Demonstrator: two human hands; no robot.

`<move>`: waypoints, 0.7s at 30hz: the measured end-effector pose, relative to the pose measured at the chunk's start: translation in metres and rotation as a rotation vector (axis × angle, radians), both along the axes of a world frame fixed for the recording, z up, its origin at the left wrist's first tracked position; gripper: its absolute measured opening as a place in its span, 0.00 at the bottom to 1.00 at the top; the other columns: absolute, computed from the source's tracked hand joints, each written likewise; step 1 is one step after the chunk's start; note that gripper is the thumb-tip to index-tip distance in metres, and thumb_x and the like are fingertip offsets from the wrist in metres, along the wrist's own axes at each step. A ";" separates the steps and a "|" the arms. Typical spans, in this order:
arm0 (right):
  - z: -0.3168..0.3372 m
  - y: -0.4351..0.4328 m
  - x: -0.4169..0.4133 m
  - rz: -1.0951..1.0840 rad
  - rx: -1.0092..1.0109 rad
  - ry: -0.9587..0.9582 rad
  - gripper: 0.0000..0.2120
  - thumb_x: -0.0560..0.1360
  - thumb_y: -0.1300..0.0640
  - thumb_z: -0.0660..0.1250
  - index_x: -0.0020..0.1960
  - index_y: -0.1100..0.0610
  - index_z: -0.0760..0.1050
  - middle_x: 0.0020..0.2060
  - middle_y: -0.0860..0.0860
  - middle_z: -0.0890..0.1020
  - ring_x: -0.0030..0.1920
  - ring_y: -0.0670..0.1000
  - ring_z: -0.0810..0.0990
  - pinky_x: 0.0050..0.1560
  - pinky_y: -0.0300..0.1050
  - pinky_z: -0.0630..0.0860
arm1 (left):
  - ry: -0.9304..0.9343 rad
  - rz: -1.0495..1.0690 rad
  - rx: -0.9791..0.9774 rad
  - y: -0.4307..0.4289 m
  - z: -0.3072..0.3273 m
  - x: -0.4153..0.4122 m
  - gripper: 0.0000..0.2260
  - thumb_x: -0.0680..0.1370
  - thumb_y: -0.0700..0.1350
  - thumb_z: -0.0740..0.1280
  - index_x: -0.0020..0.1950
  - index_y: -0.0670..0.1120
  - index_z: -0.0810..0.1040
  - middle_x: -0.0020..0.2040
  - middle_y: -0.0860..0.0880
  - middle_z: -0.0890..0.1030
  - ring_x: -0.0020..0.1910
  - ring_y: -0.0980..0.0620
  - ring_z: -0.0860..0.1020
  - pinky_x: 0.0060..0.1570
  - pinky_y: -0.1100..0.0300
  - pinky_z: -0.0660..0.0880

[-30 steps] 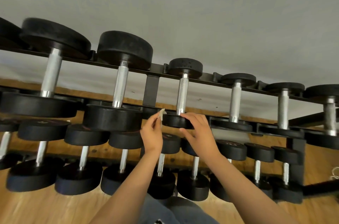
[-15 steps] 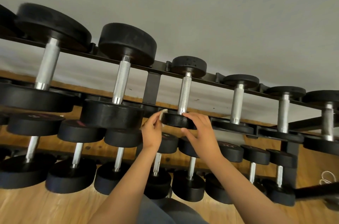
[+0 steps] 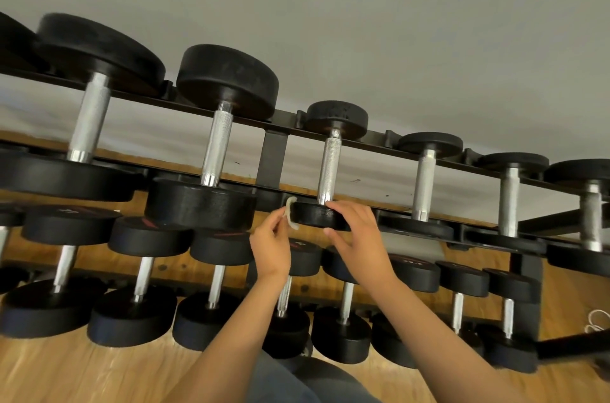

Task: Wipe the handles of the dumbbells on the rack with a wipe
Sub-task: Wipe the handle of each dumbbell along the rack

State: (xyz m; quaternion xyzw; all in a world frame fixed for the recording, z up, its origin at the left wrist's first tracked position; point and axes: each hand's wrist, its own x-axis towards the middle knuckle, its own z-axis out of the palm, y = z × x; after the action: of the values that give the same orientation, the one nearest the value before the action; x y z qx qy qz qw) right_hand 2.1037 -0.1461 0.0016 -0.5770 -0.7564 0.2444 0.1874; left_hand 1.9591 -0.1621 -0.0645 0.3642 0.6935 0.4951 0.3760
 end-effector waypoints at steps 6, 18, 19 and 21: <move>-0.003 0.000 0.001 -0.006 0.022 0.031 0.21 0.75 0.59 0.70 0.67 0.53 0.73 0.62 0.48 0.76 0.65 0.45 0.66 0.63 0.27 0.56 | 0.141 -0.073 0.084 -0.007 0.023 -0.007 0.13 0.78 0.37 0.66 0.63 0.43 0.79 0.52 0.53 0.81 0.52 0.57 0.80 0.53 0.73 0.74; -0.001 -0.001 -0.001 -0.038 0.022 0.109 0.21 0.73 0.62 0.72 0.65 0.53 0.75 0.59 0.46 0.76 0.61 0.39 0.65 0.60 0.22 0.56 | 0.396 -0.242 0.237 -0.012 0.042 0.004 0.10 0.76 0.37 0.71 0.56 0.43 0.83 0.51 0.50 0.81 0.48 0.58 0.79 0.54 0.66 0.76; 0.000 -0.001 -0.002 -0.052 0.017 0.128 0.21 0.73 0.61 0.72 0.64 0.53 0.75 0.59 0.45 0.76 0.60 0.39 0.65 0.60 0.22 0.57 | 0.415 -0.259 0.233 -0.006 0.046 0.002 0.10 0.76 0.38 0.70 0.56 0.43 0.83 0.50 0.50 0.80 0.48 0.58 0.78 0.54 0.66 0.76; 0.000 -0.002 -0.003 -0.089 0.015 0.165 0.21 0.72 0.61 0.73 0.64 0.52 0.75 0.57 0.42 0.74 0.60 0.38 0.66 0.60 0.22 0.58 | 0.443 -0.301 0.205 0.010 0.053 -0.003 0.09 0.77 0.40 0.70 0.56 0.45 0.83 0.51 0.51 0.81 0.52 0.56 0.76 0.56 0.65 0.73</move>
State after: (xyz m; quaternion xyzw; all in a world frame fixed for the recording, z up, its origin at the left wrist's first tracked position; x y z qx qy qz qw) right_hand 2.1002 -0.1480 0.0017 -0.5867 -0.7137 0.2769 0.2641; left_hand 1.9566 -0.1524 -0.0114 0.5984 0.6431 0.4097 0.2459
